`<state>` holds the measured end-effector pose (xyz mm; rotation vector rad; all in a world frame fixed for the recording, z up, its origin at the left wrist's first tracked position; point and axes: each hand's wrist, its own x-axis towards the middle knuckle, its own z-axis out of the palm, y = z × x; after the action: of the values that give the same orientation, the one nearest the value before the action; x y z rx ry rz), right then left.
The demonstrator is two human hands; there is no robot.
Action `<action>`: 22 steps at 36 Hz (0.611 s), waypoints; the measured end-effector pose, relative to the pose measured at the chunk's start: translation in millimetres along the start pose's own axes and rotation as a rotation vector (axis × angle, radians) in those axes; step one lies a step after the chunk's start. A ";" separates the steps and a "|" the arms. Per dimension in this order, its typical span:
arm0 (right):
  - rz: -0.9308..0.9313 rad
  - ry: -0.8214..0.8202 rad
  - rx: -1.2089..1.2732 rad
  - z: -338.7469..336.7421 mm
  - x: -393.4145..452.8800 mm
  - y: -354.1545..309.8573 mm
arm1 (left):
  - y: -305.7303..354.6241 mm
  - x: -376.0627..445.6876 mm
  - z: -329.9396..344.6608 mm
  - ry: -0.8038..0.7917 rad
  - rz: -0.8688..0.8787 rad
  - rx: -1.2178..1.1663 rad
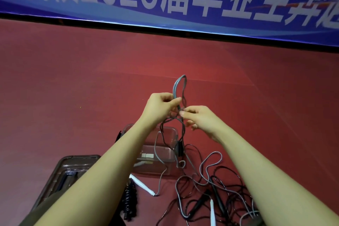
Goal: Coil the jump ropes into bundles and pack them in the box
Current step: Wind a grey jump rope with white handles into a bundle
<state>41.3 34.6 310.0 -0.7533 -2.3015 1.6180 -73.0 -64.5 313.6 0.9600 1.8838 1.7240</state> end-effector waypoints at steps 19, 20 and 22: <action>-0.115 -0.063 -0.292 15.2 -1.1 -7.2 | 15.0 4.3 -10.5 0.122 0.168 0.034; -0.120 -0.056 -0.347 17.2 -0.5 -5.8 | 16.2 4.5 -11.2 0.129 0.175 0.044; -0.146 -0.020 -0.310 20.4 0.5 -6.5 | 18.1 4.8 -12.8 0.136 0.190 0.067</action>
<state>29.6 16.6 308.5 -0.6134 -2.5886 1.2288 -81.4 -70.0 333.9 1.1037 2.0030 1.8883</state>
